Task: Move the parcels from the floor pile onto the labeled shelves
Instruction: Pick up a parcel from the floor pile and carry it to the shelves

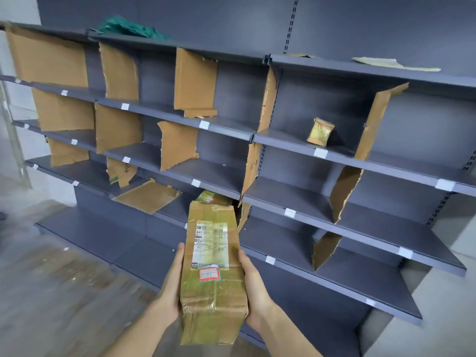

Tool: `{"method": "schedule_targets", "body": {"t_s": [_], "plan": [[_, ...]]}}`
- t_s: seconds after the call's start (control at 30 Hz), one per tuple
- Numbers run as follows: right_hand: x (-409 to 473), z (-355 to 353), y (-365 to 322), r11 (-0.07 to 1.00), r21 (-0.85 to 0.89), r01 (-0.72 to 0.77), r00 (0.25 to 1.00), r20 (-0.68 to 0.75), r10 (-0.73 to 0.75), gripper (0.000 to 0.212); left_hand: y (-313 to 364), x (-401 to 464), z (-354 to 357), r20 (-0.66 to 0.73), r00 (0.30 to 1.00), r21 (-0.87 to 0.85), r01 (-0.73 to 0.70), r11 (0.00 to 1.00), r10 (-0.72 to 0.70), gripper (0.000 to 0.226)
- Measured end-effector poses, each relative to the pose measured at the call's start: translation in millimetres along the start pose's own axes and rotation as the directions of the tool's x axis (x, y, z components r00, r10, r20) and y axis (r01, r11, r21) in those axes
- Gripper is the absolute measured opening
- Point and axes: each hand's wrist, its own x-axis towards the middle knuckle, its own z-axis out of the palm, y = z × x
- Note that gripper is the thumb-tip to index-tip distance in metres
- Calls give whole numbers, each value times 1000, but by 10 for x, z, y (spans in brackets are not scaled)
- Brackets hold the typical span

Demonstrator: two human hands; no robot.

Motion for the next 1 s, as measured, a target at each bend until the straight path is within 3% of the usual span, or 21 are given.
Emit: {"method": "schedule_targets", "body": {"t_s": [0.47,1.0], "plan": [[1594,1132,-92,982,-123,-146,987,49,153,58,872,1041,-1286,-194,980,-69,29,997,-42,72],[3741,2092,-629,961,-141,-237,958,130,255,53,2105,2538,-2058,-395,915,-88,-121,989,77,69]]}}
